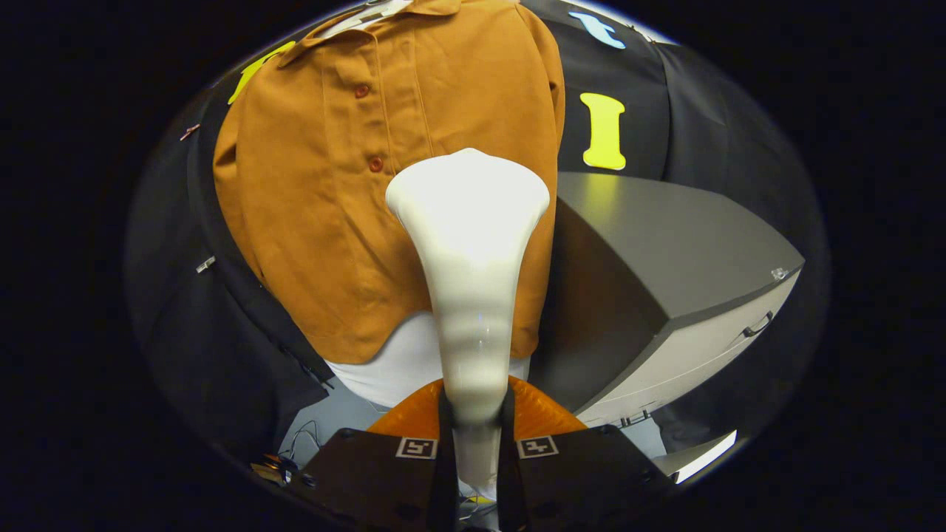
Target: Iron the clothes twice with a garment steamer, once on the left side and once on the right side.
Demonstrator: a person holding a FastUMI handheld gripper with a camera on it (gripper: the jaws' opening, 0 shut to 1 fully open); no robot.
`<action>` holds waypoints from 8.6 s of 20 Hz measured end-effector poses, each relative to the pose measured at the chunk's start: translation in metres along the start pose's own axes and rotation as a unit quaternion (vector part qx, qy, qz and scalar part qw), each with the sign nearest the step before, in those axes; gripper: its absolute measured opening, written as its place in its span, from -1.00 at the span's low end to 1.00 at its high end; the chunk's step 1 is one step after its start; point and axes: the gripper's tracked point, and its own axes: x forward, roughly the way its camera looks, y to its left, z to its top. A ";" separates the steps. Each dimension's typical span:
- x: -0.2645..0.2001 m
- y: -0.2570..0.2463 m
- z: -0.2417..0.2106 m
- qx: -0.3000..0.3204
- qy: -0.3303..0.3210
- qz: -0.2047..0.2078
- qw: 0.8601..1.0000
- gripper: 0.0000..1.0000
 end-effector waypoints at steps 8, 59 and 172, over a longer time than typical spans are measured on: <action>-0.064 0.058 0.074 -0.023 -0.083 0.033 0.996 -0.52; 0.070 0.148 -0.011 -0.084 -0.043 -0.045 0.995 -0.52; -0.250 0.069 0.210 -0.036 -0.287 -0.010 0.957 -0.53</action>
